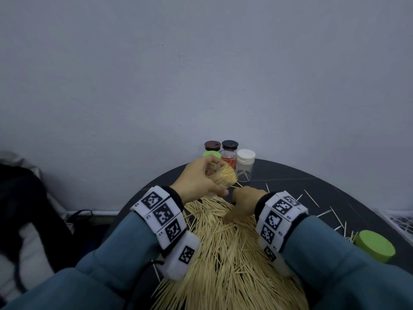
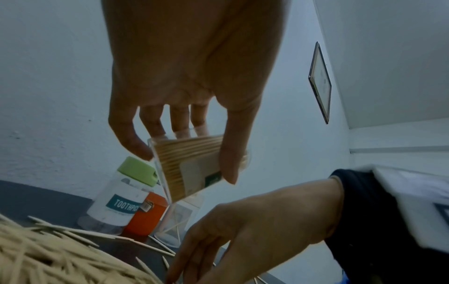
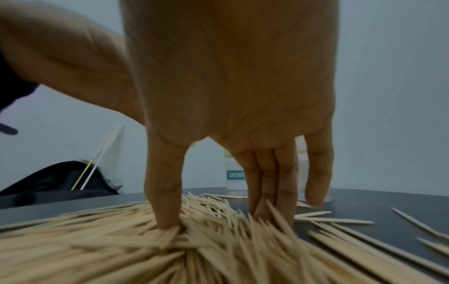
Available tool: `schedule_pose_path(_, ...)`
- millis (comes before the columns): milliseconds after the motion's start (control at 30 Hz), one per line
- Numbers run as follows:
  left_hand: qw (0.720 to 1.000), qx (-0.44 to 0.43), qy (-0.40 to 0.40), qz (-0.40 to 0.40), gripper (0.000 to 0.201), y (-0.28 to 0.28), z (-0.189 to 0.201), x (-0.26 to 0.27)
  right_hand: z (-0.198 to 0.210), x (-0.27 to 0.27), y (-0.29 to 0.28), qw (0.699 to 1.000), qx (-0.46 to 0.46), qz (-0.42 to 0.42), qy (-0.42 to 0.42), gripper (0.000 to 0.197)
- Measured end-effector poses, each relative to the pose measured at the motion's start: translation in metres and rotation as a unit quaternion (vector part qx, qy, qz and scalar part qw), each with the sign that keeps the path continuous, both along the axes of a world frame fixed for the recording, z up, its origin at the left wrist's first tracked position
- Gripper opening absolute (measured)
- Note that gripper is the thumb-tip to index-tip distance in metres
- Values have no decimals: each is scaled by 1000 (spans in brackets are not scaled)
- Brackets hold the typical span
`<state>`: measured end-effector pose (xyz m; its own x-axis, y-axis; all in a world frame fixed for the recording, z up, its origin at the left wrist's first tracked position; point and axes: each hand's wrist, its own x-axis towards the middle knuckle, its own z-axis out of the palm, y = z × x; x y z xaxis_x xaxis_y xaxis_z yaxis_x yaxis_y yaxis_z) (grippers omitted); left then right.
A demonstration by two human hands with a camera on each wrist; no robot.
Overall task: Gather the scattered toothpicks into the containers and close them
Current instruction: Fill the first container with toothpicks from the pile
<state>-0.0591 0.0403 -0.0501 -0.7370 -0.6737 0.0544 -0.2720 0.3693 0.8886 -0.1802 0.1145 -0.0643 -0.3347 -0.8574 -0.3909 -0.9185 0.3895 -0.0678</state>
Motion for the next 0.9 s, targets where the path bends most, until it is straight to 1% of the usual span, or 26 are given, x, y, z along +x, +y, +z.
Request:
schedule_pose_path(233,1000,1,8,-8,60,-3,5,1,-6,6,-8,999,31,25,24,42)
schedule_pose_path(367,1000,-4,-3,-13,64,0,6,2,-7,9,-6,998,38,33,36,41)
schedule_pose_path(500,1000,-6,-12,-13,68,1,7,1,-7,8,-5,998,45,29,27,39)
schedule_pose_path(600,1000,-2,-7,-14,70,2,8,1,-5,3,-2,999,42,19,4,34)
schedule_pose_path(700,1000,2,-2,-16,68,2,7,1,-3,-8,4,998,-9,-3,-63,22)
schedule_pose_path(767,1000,5,4,-17,65,2,7,1,-1,-16,10,988,-58,-36,-139,22)
schedule_pose_path(833,1000,2,9,-15,64,3,5,1,0,-21,18,964,-107,-63,-236,21)
schedule_pose_path(900,1000,1,19,-13,65,5,4,0,-1,-25,27,922,-157,-103,-339,22)
